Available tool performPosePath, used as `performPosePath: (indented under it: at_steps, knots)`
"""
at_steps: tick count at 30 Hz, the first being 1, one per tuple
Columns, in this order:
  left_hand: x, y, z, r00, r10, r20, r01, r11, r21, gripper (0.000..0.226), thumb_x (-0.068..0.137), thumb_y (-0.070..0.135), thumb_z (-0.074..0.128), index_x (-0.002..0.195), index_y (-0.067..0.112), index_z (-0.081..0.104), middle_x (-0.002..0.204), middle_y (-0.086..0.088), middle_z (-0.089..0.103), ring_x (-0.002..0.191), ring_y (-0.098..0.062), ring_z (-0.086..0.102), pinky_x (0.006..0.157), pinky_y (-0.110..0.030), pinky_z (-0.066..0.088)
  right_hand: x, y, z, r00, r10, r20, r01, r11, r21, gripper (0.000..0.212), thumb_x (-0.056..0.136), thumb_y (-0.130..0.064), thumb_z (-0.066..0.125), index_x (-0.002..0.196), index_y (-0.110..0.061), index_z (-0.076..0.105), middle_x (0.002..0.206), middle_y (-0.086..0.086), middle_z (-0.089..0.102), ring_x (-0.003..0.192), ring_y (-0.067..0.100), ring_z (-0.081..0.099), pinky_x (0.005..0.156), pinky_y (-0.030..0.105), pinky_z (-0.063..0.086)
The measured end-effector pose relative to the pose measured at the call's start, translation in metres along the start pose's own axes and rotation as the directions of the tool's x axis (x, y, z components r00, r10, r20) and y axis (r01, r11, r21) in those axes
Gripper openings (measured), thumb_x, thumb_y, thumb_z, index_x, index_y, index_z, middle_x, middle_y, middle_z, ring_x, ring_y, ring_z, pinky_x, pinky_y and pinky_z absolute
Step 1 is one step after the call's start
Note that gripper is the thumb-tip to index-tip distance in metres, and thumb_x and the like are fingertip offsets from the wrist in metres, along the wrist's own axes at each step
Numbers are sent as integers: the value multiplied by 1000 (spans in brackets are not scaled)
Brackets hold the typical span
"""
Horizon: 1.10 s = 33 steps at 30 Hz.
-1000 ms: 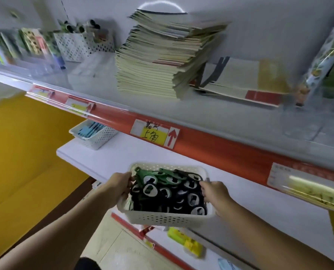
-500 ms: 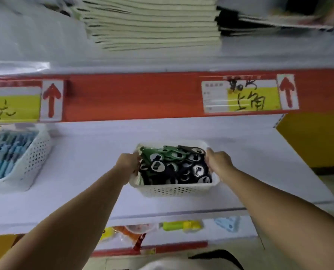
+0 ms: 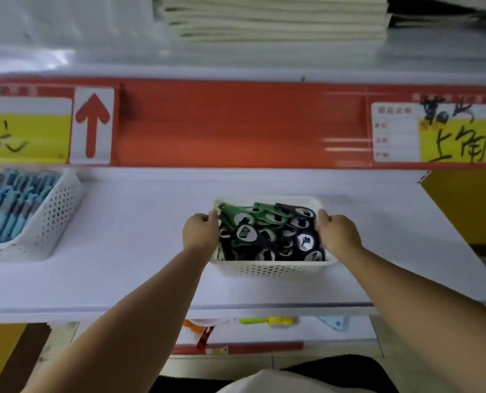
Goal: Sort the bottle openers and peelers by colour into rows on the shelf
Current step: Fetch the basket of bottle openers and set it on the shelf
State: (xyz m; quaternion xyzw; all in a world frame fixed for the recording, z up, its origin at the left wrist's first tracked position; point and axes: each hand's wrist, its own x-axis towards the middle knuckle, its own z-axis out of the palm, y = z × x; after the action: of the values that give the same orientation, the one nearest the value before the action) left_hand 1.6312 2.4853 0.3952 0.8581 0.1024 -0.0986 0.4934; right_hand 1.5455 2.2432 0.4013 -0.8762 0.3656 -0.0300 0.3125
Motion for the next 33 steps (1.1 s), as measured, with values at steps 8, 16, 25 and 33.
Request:
performPosePath:
  at_steps: [8,16,25,33]
  knots:
    - [-3,-4,5,996,43,79,-38,997,-64,40,102,30,32,138,13,36,119,-5,54,81,-15,51,69,-26,37,8,5,5,997,-74,-24,71,993,-95,62,102,-37,26,52,-4,42,52,10,46,51,25,43,48,29,28]
    - [6,-33,5,970,161,185,-77,917,-392,25,98,24,48,103,6,64,106,-12,68,96,-28,65,90,-44,50,0,38,18,989,-93,117,0,781,625,40,99,-29,43,65,-9,47,55,5,42,36,14,39,37,18,34]
    - [-25,-44,-7,991,71,112,-5,866,-501,25,95,24,55,101,2,64,98,-10,67,79,-25,64,75,-39,52,-31,38,15,982,-86,166,-69,660,748,25,94,-22,50,71,-13,51,57,5,43,32,12,39,38,13,33]
    - [-27,-43,-6,989,57,136,34,809,-587,26,97,19,49,107,0,64,96,-13,61,79,-26,61,70,-37,51,-21,38,15,994,-61,94,-25,699,715,24,87,-18,52,66,-7,56,55,6,50,40,17,41,46,22,34]
